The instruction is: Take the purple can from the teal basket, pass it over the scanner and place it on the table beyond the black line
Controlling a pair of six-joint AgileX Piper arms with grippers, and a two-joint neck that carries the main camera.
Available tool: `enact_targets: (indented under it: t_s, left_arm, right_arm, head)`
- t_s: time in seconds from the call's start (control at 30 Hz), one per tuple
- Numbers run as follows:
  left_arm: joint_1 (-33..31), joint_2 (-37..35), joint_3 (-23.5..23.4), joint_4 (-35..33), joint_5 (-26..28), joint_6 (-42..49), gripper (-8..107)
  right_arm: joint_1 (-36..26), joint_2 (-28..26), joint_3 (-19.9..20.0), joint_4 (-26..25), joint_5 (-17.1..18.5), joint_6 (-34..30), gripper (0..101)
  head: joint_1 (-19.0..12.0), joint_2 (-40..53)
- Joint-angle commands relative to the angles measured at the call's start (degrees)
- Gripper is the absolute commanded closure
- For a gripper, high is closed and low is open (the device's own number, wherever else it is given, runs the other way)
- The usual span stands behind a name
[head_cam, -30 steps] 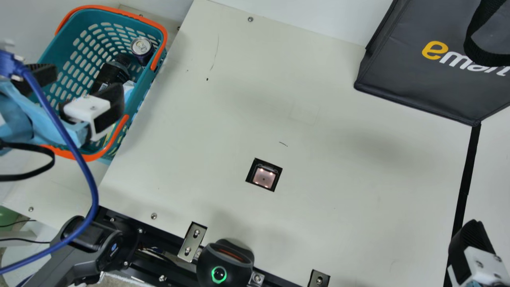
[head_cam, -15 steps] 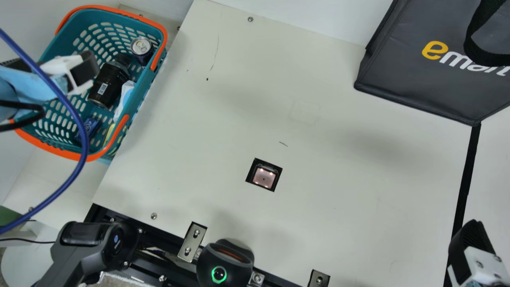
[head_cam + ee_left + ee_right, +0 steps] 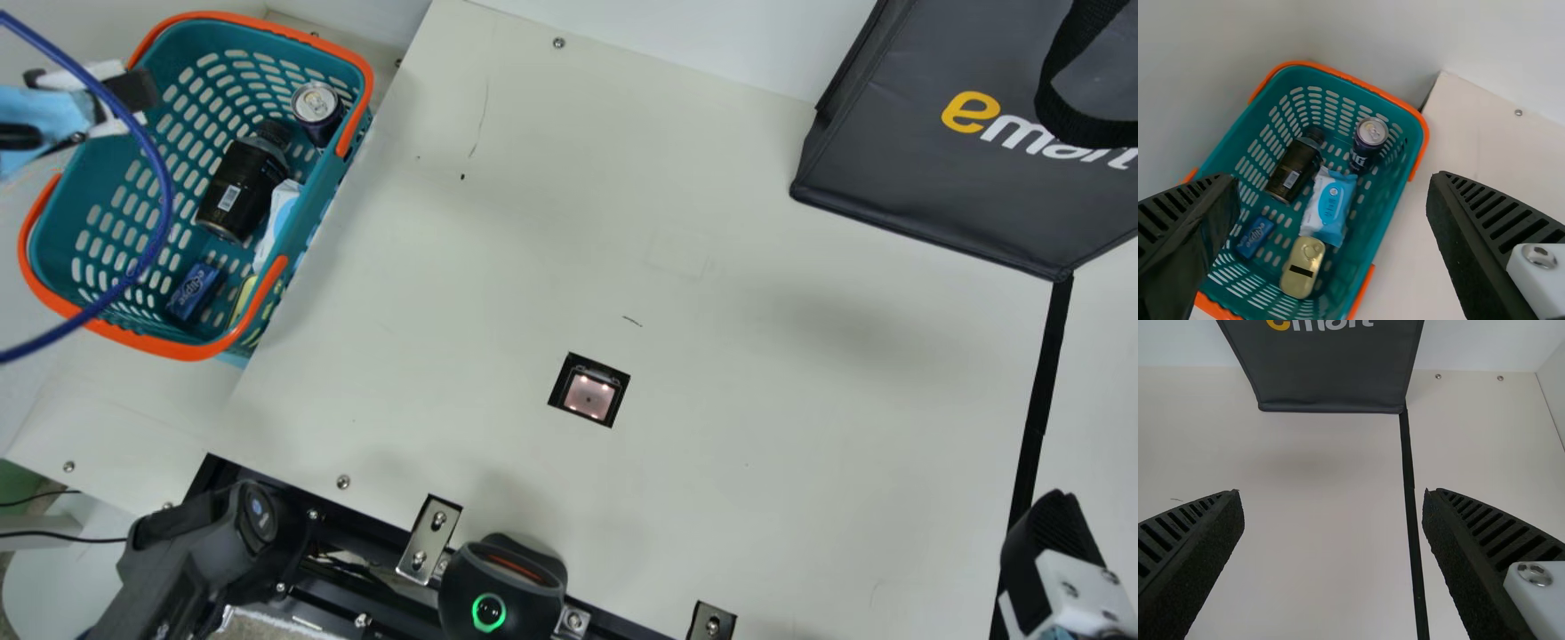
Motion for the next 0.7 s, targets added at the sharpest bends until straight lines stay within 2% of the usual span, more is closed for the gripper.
enact_targets:
  t_s: [0.0,0.23,0.67]
  left_arm:
    - [3.0,2.9,-0.7,-2.5,0.2,10.2,9]
    - [5.6,10.0,-3.0,-5.3,0.8,20.9,9]
    - [0.0,21.8,-2.6,-2.0,-4.6,27.1,9]
  right_arm:
    - [0.0,0.0,0.0,0.0,0.0,0.0,6]
    - [0.0,0.0,0.0,0.0,0.0,0.0,6]
    - [0.0,0.0,0.0,0.0,0.0,0.0,6]
  head:
    - [-1.7,0.2]
    - [-1.7,0.2]
    - [-1.7,0.2]
